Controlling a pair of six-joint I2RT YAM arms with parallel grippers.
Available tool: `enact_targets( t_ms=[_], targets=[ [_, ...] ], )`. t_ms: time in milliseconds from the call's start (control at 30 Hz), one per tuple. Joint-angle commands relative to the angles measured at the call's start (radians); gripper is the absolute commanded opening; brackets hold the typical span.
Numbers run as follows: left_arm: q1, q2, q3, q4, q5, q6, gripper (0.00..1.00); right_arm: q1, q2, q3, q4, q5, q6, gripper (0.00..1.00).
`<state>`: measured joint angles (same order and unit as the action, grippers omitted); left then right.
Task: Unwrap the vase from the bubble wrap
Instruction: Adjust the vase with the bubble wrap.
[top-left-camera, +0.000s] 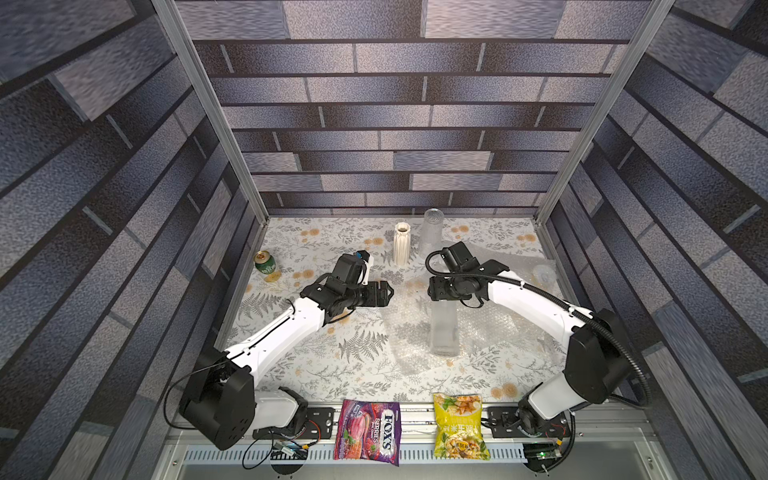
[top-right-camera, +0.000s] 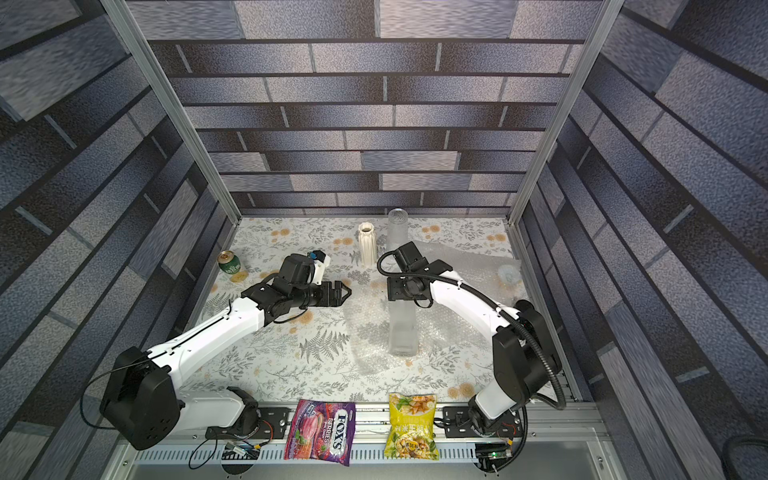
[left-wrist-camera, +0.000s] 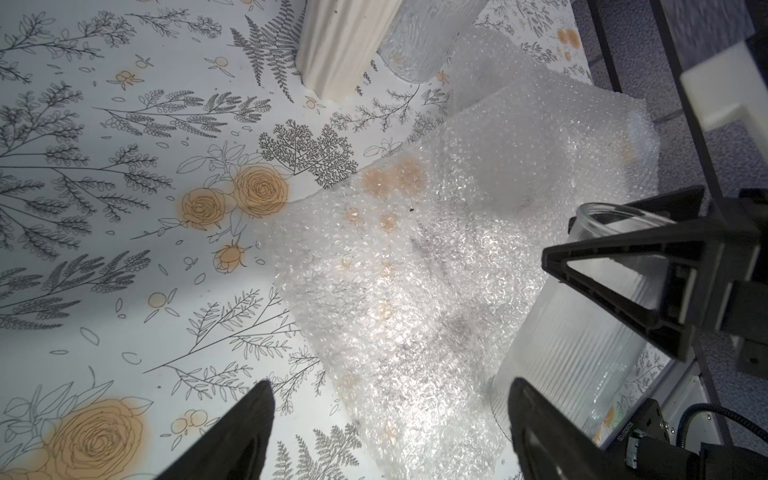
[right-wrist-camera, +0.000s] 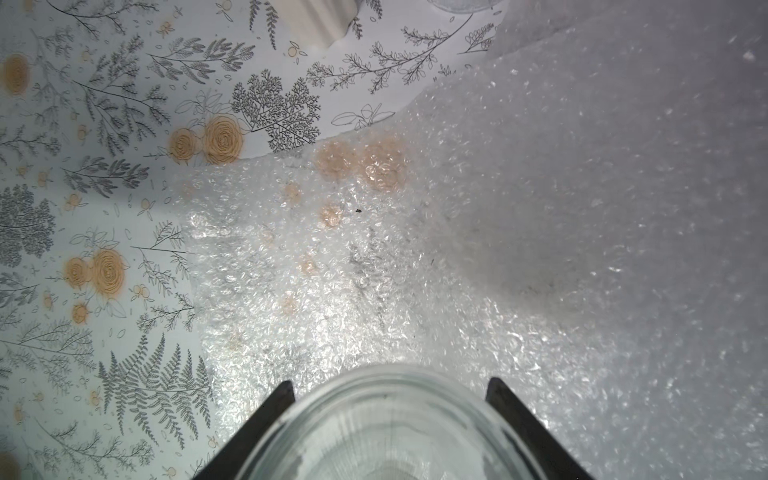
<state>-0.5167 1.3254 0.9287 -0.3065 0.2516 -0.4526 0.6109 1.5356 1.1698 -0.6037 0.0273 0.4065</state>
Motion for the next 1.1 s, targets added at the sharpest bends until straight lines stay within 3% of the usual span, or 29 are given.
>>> enact_targets(
  t_ms=[0, 533, 1067],
  targets=[
    [-0.003, 0.017, 0.037, -0.050, -0.004, -0.013, 0.89, 0.013, -0.080, -0.041, 0.077, -0.024, -0.021, 0.45],
    [-0.003, 0.095, 0.064, -0.060, 0.059, -0.033, 0.88, 0.064, -0.197, -0.081, 0.087, 0.000, -0.054, 0.35],
    [0.032, 0.040, 0.042, -0.075, 0.043, -0.058, 0.88, 0.137, -0.231, -0.063, 0.178, 0.077, -0.089, 0.35]
  ],
)
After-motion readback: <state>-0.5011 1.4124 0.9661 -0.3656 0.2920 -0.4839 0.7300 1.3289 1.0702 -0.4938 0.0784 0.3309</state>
